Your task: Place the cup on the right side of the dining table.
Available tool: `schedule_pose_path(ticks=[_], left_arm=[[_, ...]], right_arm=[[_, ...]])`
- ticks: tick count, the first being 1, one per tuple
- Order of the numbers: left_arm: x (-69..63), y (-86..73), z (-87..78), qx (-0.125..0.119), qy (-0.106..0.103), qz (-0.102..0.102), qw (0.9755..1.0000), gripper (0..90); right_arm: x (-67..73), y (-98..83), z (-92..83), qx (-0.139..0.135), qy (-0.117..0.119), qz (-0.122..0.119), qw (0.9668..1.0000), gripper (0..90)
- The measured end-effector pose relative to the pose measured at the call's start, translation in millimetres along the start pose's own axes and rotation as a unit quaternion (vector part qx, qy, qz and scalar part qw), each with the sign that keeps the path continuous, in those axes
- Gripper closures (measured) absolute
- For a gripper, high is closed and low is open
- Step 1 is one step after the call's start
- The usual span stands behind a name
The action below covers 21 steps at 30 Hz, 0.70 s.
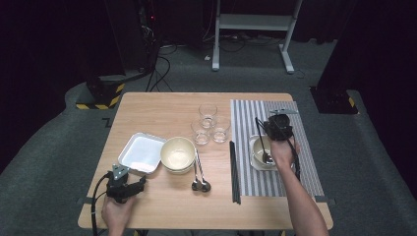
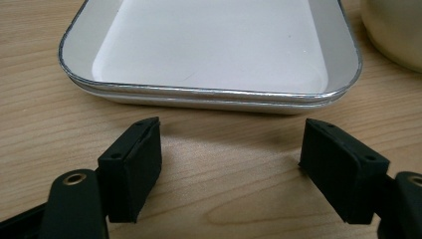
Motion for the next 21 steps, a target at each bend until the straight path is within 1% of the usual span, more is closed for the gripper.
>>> schedule_pose_path(ticks=[8,10,17,21], left_arm=[[-0.2,0.0,0.0,0.0,0.001,0.0,1.0,24.6],[-0.1,0.0,0.1,0.0,0.001,0.0,1.0,24.6],[-0.1,-0.1,-0.1,0.002,0.001,0.002,1.0,24.6],[-0.1,-0.1,0.0,0.001,0.001,0.001,1.0,24.6]], right_arm=[[0.2,1.6,9.5,0.008,-0.002,0.004,1.0,89.9],[0.0,3.5,11.2,0.014,-0.003,0.002,0.9999,89.9],[1.3,11.8,14.5,0.013,-0.003,0.002,0.9999,90.0],[0.3,10.8,21.0,0.023,0.001,0.005,0.9997,90.0]])
Point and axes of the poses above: each handheld gripper's, and its own axes: z roughly forward along the jaws, y roughly out of its top, x roughly to its left, the point moved 4 cm from there along z, roughly forward along the jaws, and after that the axes turned 12 degrees about x, right-handed, at the moved point
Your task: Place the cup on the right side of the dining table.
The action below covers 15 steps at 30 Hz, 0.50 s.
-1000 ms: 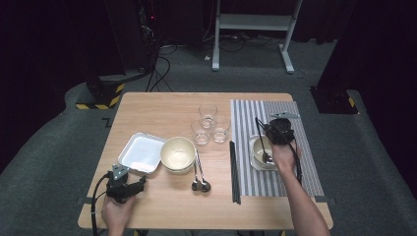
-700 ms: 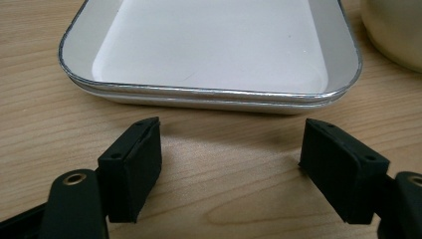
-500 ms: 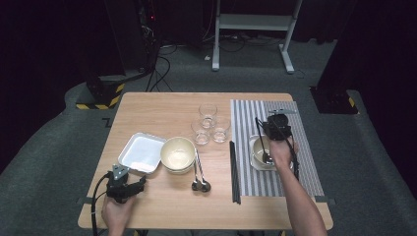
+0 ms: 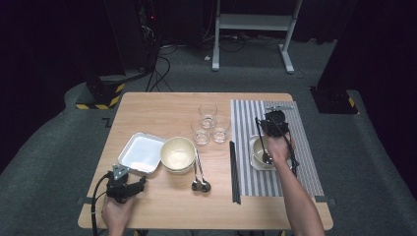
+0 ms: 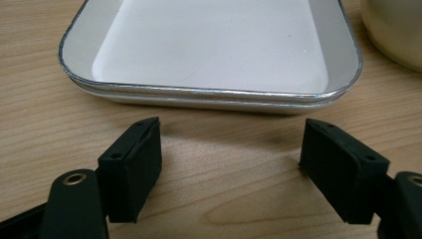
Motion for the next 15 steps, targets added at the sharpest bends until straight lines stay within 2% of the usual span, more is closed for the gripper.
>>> schedule_pose_path(ticks=[15], left_arm=[[-0.6,0.2,0.3,0.0,0.003,0.001,1.0,24.7]], right_arm=[[-8.6,3.1,5.8,0.002,0.0,0.014,0.9999,89.9]])
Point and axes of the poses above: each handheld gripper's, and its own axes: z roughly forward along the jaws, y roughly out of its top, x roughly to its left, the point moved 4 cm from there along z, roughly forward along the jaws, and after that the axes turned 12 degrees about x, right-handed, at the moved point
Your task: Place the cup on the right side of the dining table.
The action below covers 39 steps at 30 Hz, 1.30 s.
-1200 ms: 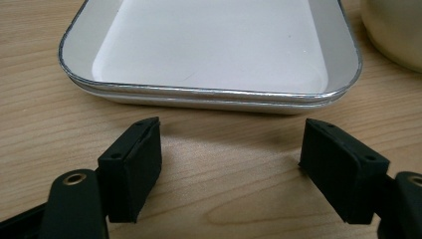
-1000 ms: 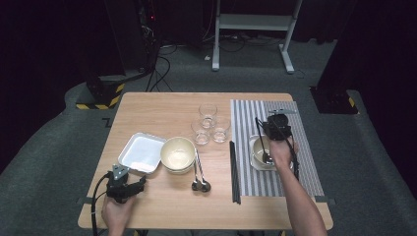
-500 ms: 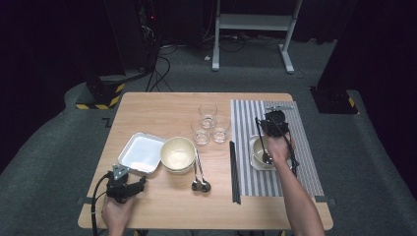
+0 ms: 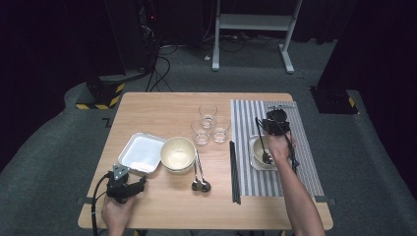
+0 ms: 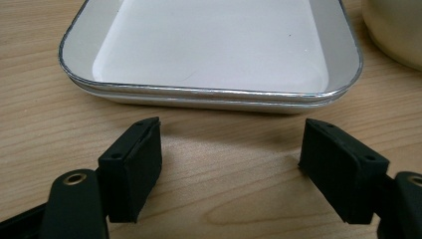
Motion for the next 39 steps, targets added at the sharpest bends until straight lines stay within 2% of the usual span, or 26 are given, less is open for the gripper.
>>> schedule_pose_path(ticks=[3,10,14,21,26,39], left_arm=[[-0.2,0.0,0.1,0.0,0.0,0.0,1.0,24.7],[0.2,-0.2,-0.2,0.0,-0.002,-0.002,1.0,24.7],[-0.3,-0.1,0.0,0.0,0.0,0.0,1.0,24.6],[0.2,-0.4,-0.4,0.0,-0.002,-0.001,1.0,24.5],[-0.1,-0.4,-0.3,0.001,-0.001,0.001,1.0,24.4],[-0.7,-0.3,-0.1,0.002,-0.001,0.004,1.0,24.1]], right_arm=[[-3.0,1.2,0.8,0.006,0.001,0.006,1.0,89.9],[1.0,12.1,1.9,0.013,-0.003,0.0,0.9999,90.0],[2.2,13.0,9.6,0.024,-0.009,0.001,0.9997,90.0],[3.2,19.9,21.8,0.038,-0.006,0.007,0.9992,90.0],[-1.8,16.4,34.4,0.059,-0.005,0.019,0.998,90.0],[-6.3,20.8,40.1,0.058,-0.015,0.015,0.9981,90.0]])
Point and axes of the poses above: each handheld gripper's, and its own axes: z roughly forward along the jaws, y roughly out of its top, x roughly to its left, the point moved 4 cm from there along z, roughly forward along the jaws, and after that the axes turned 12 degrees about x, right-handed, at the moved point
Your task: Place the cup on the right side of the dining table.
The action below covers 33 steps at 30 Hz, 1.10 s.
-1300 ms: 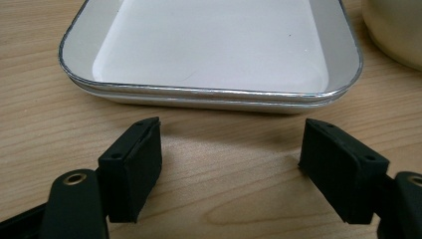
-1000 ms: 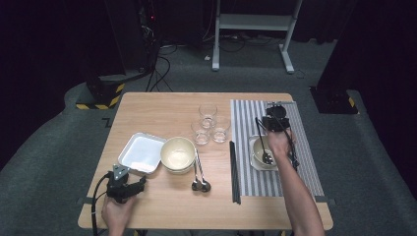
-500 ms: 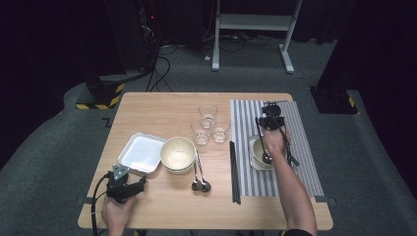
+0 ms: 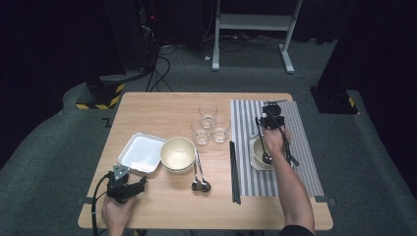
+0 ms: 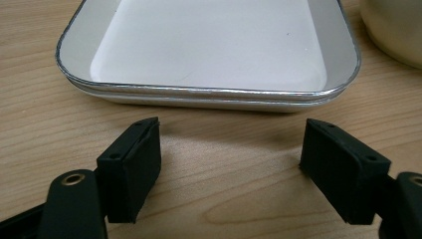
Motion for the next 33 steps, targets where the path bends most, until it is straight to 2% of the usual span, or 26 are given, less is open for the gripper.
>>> schedule_pose_path(ticks=[2,6,10,19,33], left_arm=[[0.0,0.0,0.0,0.0,0.0,0.0,1.0,24.1],[0.0,0.0,0.0,0.0,0.0,0.0,1.0,24.1],[0.0,0.0,0.0,0.0,0.0,0.0,1.0,24.1],[0.0,0.0,0.0,0.0,0.0,0.0,1.0,24.1],[-0.2,0.0,-0.1,0.001,-0.001,0.002,1.0,24.1]], right_arm=[[0.3,2.8,0.6,0.015,-0.002,-0.003,0.9999,90.0],[3.0,10.2,-2.3,0.007,-0.007,-0.006,0.9999,90.0],[-1.5,6.3,8.1,0.022,-0.011,0.003,0.9997,90.0],[-14.2,3.0,16.1,0.045,-0.033,0.017,0.9983,90.0],[-17.8,1.3,22.6,0.062,-0.043,0.035,0.9966,90.0]])
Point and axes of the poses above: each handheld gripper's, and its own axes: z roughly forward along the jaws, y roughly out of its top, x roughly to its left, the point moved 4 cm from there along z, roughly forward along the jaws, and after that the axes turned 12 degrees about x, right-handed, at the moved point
